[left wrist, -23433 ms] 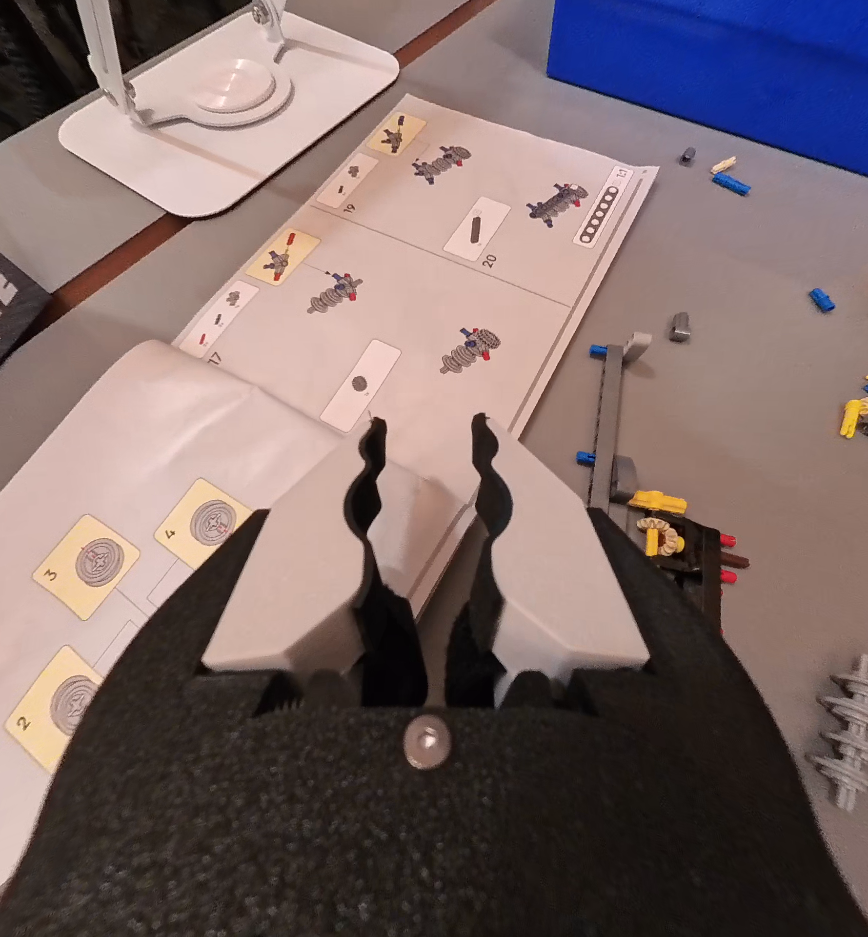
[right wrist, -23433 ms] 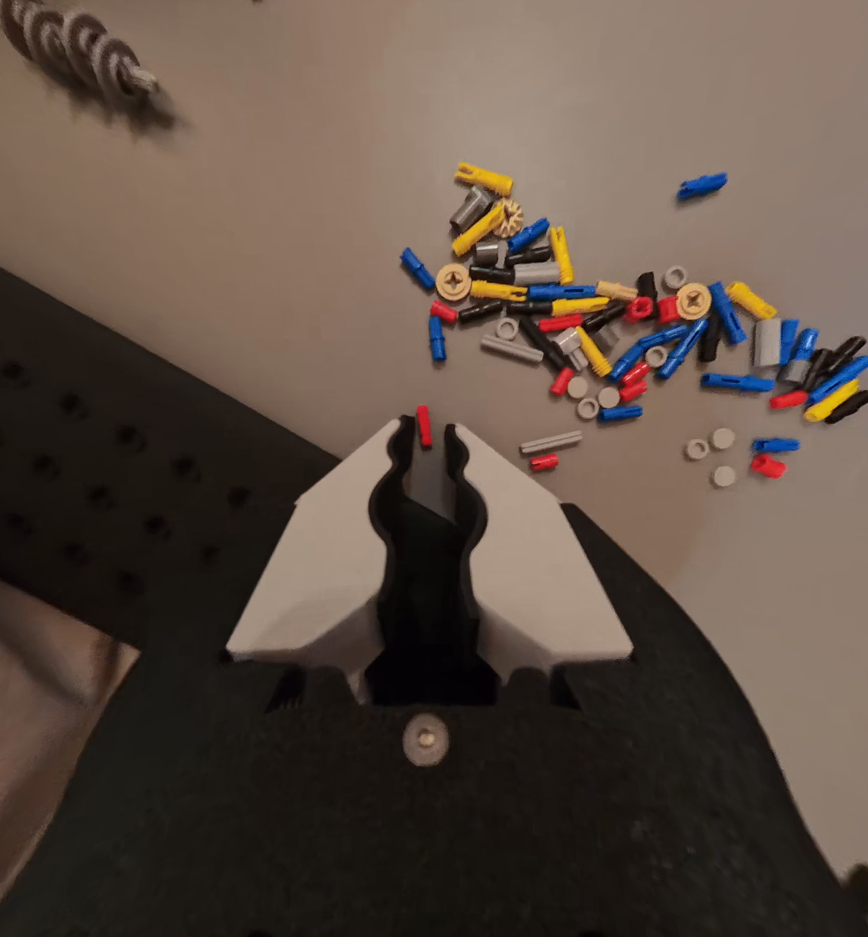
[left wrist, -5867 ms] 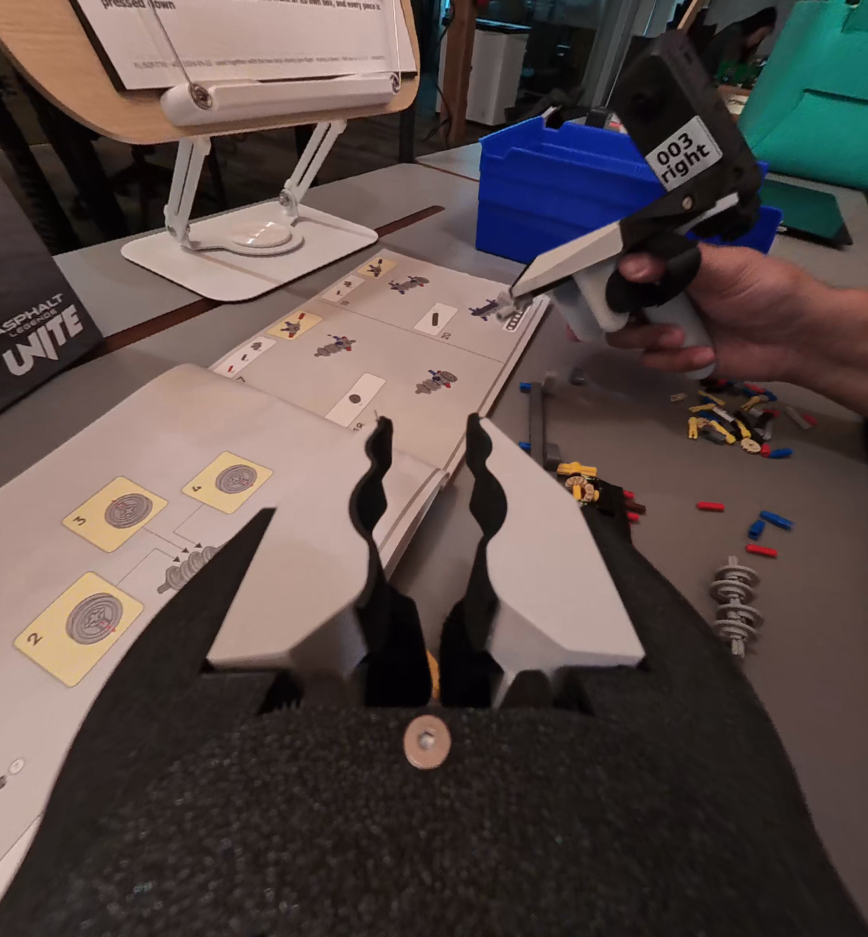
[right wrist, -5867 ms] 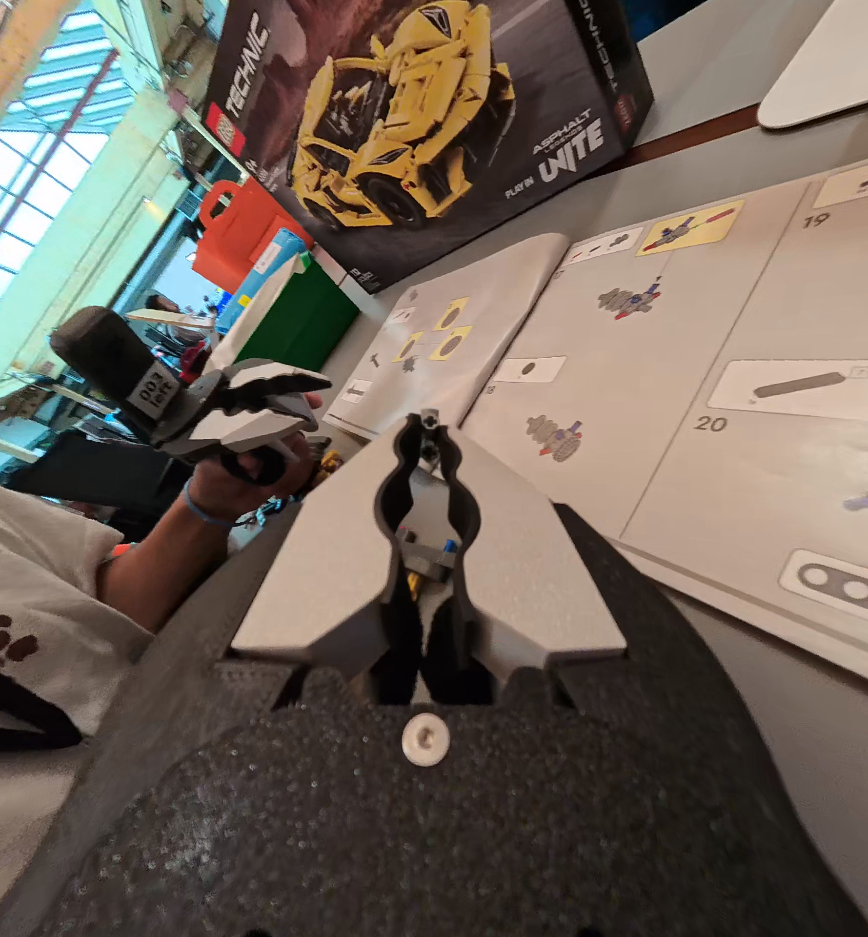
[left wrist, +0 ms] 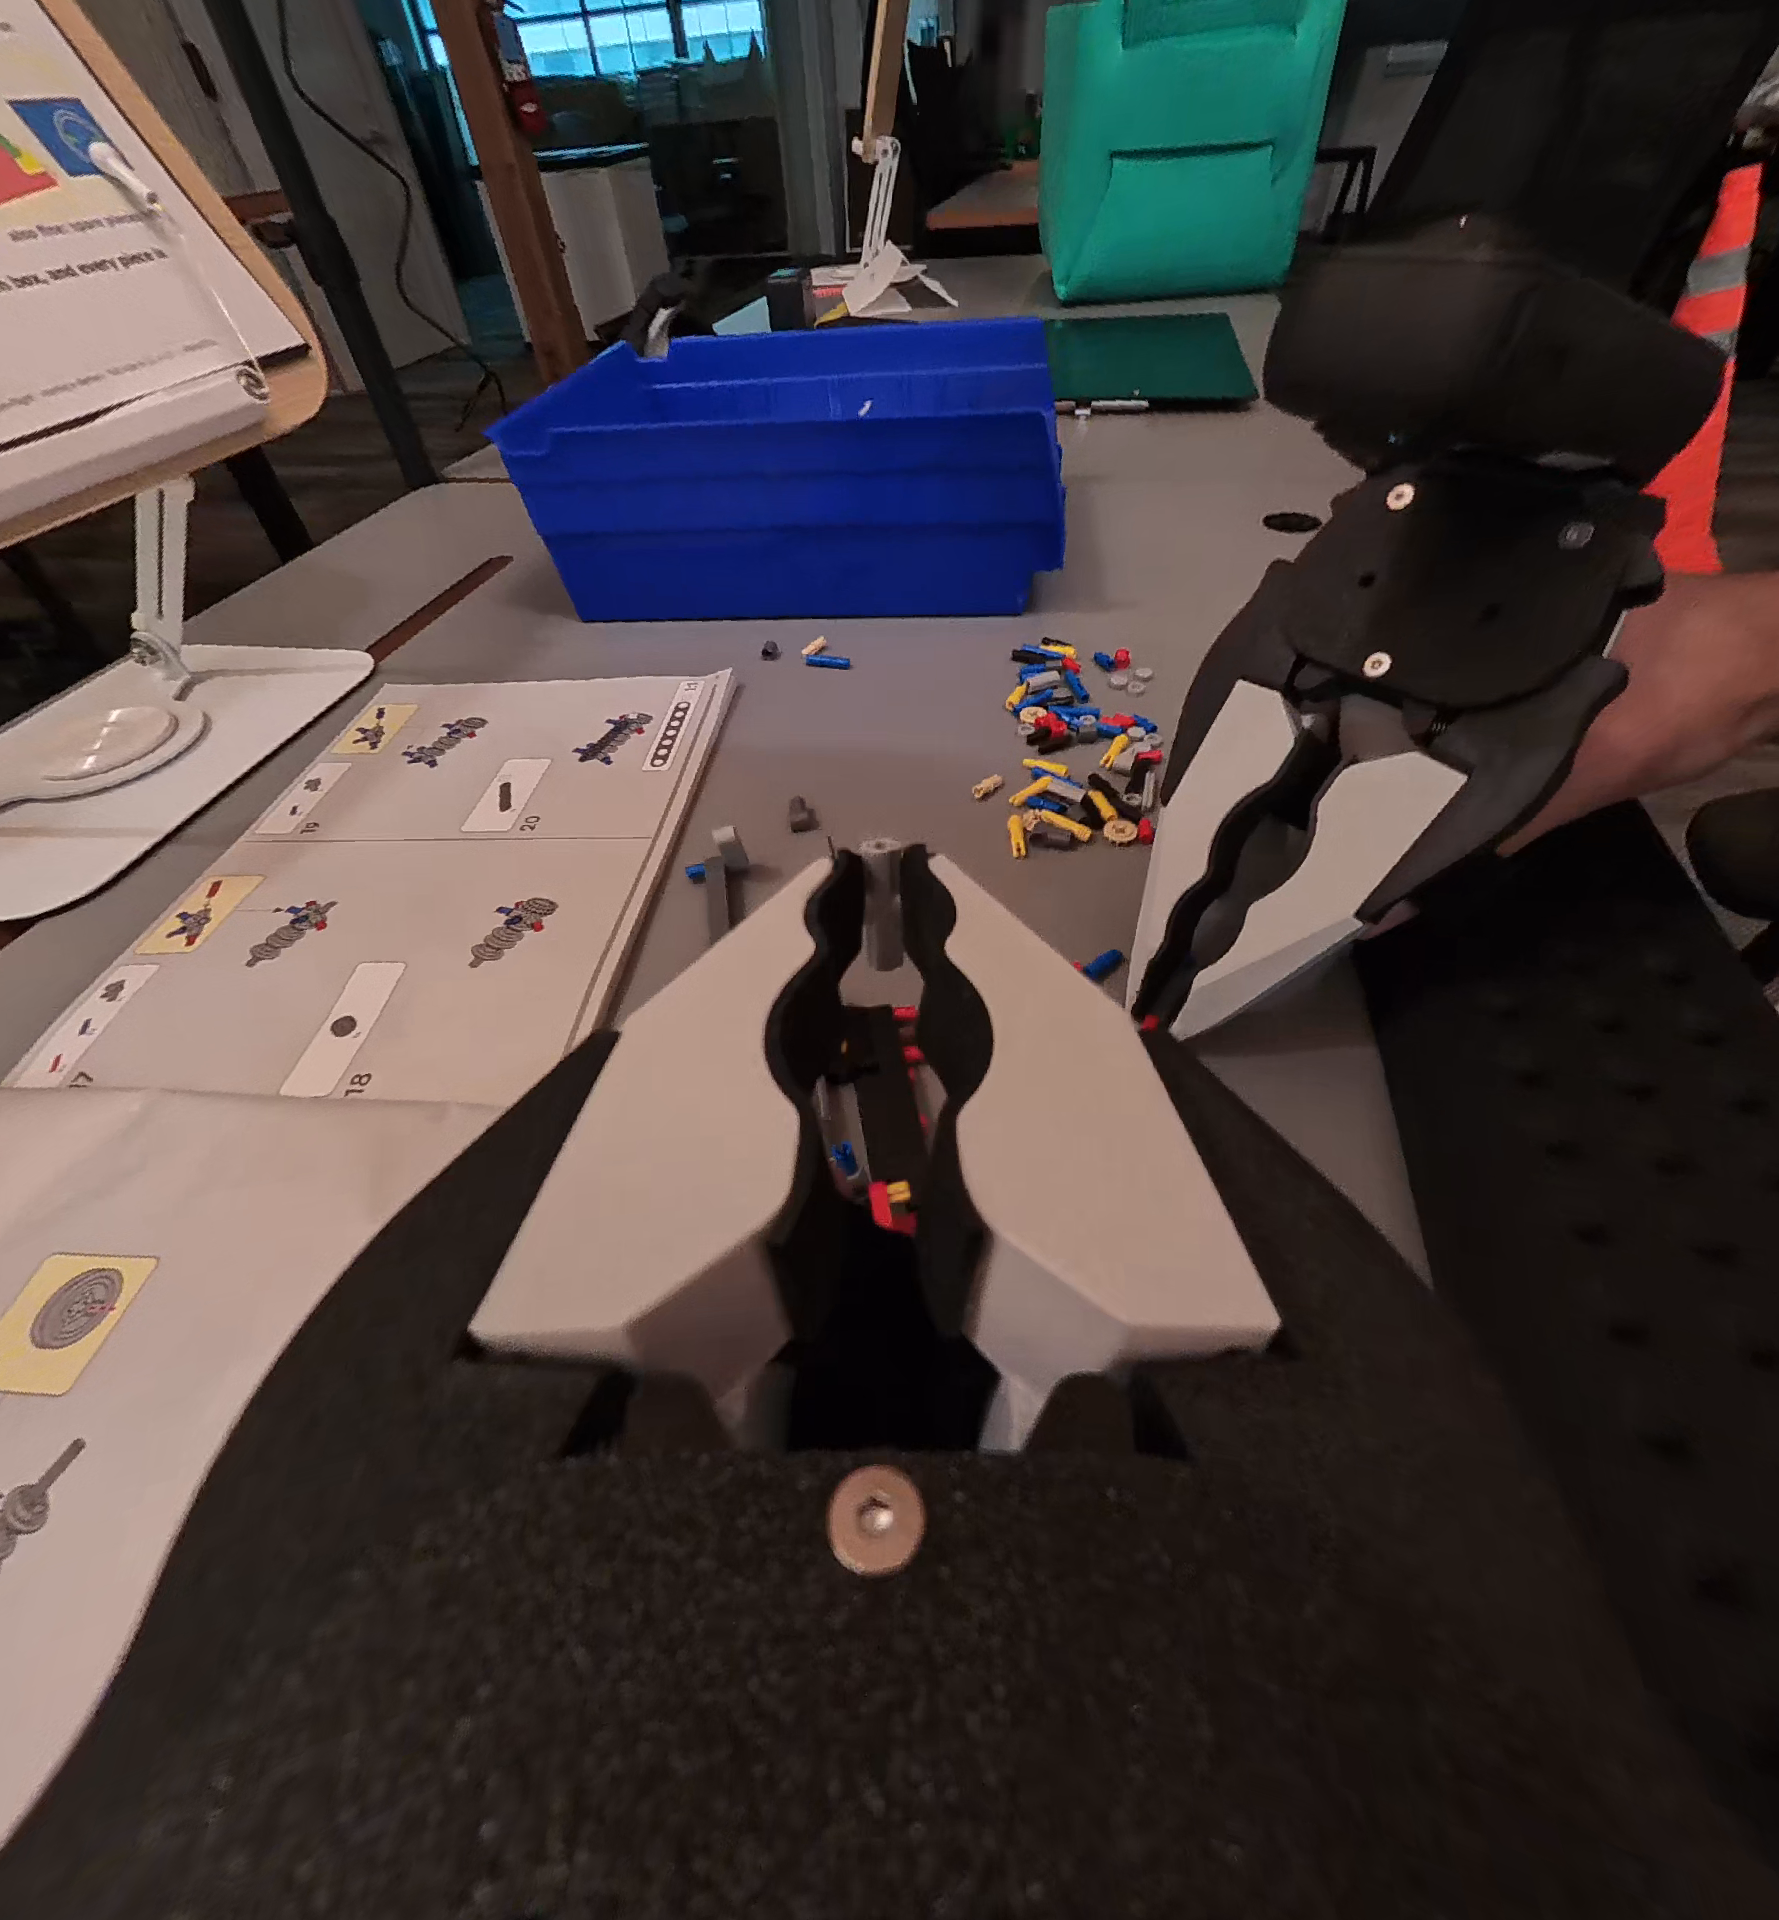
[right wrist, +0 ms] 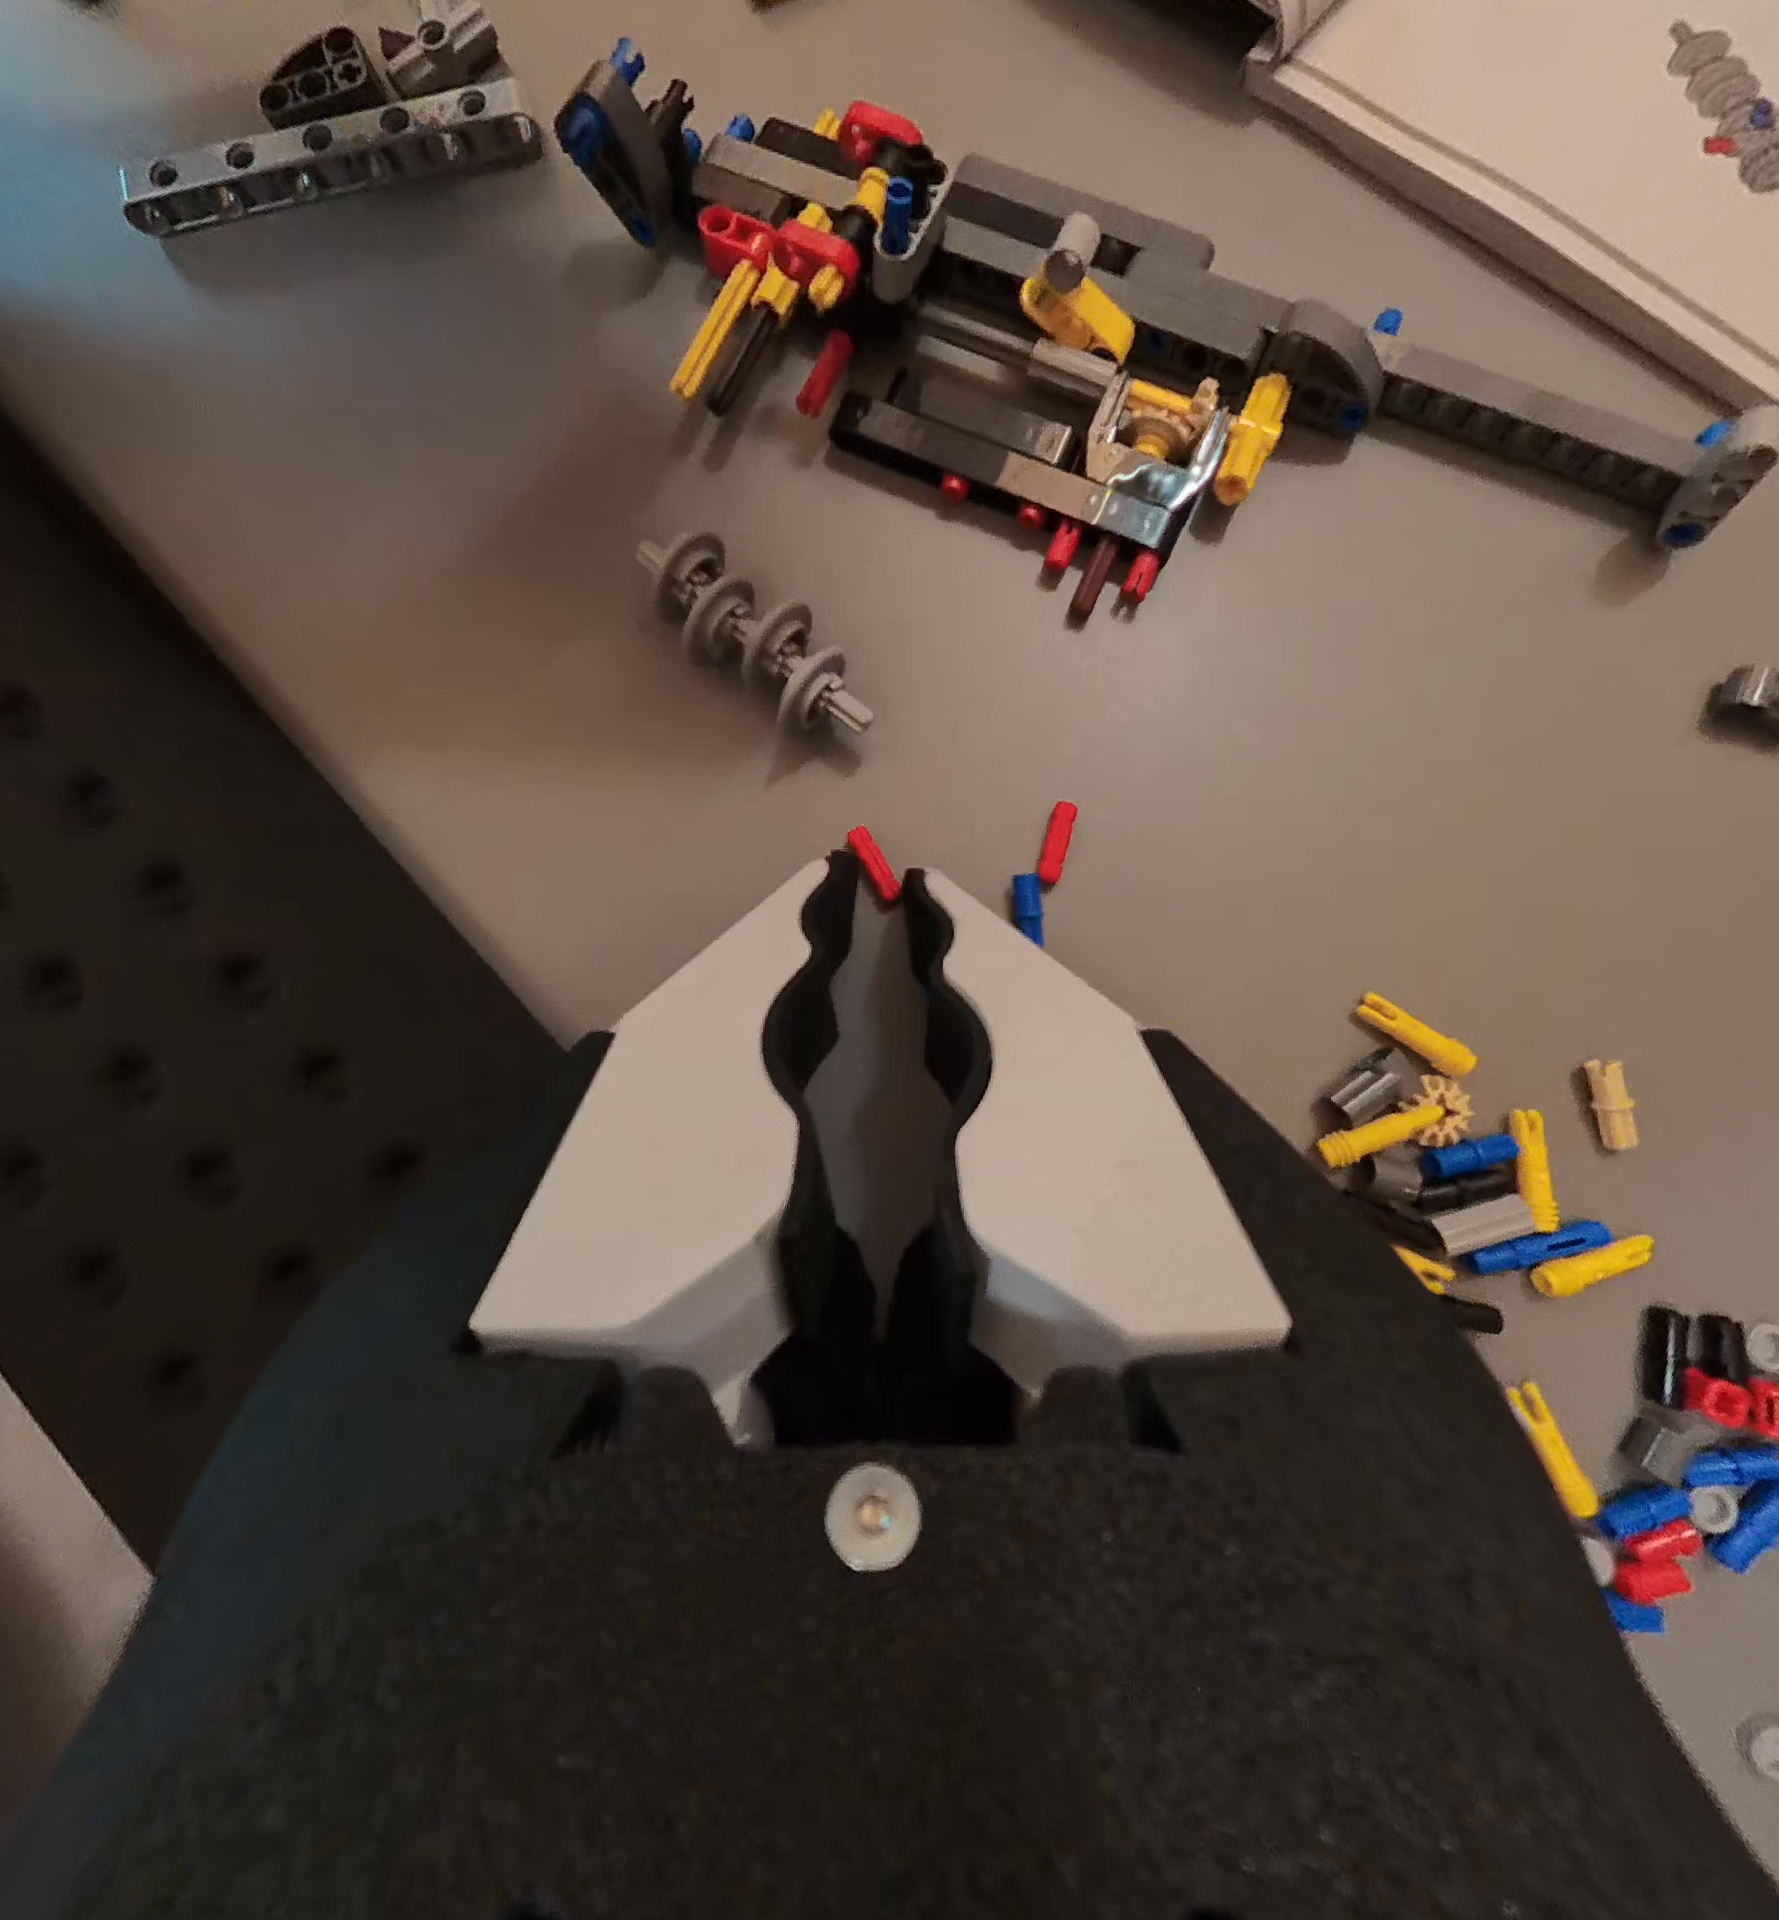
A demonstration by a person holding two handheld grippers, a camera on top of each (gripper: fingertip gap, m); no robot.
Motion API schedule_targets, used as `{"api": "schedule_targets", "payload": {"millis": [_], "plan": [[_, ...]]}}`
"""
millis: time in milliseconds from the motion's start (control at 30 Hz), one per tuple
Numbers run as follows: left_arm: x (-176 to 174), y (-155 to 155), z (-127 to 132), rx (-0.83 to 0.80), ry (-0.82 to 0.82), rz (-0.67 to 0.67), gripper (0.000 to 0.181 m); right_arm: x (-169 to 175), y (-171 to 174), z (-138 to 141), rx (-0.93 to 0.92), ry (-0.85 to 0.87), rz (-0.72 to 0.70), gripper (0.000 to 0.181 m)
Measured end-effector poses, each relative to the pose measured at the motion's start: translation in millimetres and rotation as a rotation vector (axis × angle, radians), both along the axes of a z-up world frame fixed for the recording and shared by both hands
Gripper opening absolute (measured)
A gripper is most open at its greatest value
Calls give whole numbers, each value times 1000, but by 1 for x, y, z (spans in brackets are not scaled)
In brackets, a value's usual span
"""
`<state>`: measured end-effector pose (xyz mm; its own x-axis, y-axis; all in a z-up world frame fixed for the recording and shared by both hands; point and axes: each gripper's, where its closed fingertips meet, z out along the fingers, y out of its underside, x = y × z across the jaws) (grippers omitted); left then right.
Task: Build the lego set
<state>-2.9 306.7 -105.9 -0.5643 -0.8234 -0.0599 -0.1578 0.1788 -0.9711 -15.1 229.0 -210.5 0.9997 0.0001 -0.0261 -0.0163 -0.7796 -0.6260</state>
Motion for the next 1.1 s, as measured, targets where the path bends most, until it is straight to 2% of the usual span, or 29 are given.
{"api": "schedule_targets", "payload": {"millis": [233,467,567,667,833,1100], "plan": [[-1,-5,-2,55,-22,-12,6,-4,4,-1,14,-55,93,3],[1,-11,-22,350,-110,1,5,-7,4,3,36,30,150,2],[0,-19,-26,482,-172,-3,5,-8,10,30,176,57,168,2],[-1,-24,-29,590,-215,-7,5,-8,20,66,360,159,157,1],[-3,-34,-38,699,-241,-34,4,3,35,101,528,329,53,1],[-5,-41,-35,702,-259,-49,5,-5,43,84,524,334,48,1]]}}
